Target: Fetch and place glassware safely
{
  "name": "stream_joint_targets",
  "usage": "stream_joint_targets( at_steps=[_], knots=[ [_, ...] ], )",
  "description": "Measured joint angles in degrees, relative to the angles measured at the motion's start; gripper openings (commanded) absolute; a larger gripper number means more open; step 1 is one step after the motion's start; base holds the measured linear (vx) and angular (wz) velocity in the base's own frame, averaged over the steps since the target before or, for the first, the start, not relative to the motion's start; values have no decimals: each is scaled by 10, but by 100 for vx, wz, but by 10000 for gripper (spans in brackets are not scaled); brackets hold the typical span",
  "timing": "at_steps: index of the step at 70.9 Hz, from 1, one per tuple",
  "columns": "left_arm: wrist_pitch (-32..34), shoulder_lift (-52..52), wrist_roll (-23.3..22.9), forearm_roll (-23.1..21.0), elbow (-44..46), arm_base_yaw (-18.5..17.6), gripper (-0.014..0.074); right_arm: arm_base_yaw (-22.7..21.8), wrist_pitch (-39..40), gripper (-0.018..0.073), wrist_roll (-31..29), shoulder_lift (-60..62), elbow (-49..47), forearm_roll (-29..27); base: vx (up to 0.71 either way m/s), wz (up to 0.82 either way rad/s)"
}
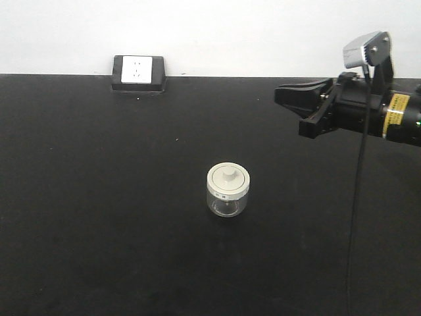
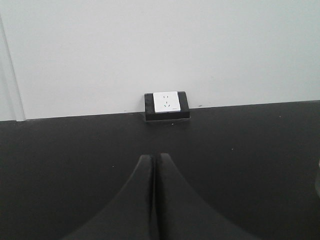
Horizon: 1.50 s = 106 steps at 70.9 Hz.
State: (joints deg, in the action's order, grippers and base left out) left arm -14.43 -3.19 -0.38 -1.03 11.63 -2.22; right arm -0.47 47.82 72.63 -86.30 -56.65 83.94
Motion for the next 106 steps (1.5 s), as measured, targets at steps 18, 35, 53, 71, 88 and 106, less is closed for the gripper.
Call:
stream_joint_targets(
  at_steps=[18,35,53,71,88,106],
  knots=[
    [0,0,0,0,0,0,-7,0,-161,-2,3,99,89,-73,0,0],
    [0,0,0,0,0,0,-7,0,-284,-2,3,187,148,-102,0,0],
    [0,0,0,0,0,0,-7,0,-370,-2,2,265,189,-105,0,0],
    [0,0,0,0,0,0,-7,0,-391,-2,-6,367,245,-78,0,0],
    [0,0,0,0,0,0,-7,0,-422,-1,-6,481,321,-70,0,0],
    [0,0,0,0,0,0,-7,0,-424,-1,-6,605,396,-70,0,0]
  ],
)
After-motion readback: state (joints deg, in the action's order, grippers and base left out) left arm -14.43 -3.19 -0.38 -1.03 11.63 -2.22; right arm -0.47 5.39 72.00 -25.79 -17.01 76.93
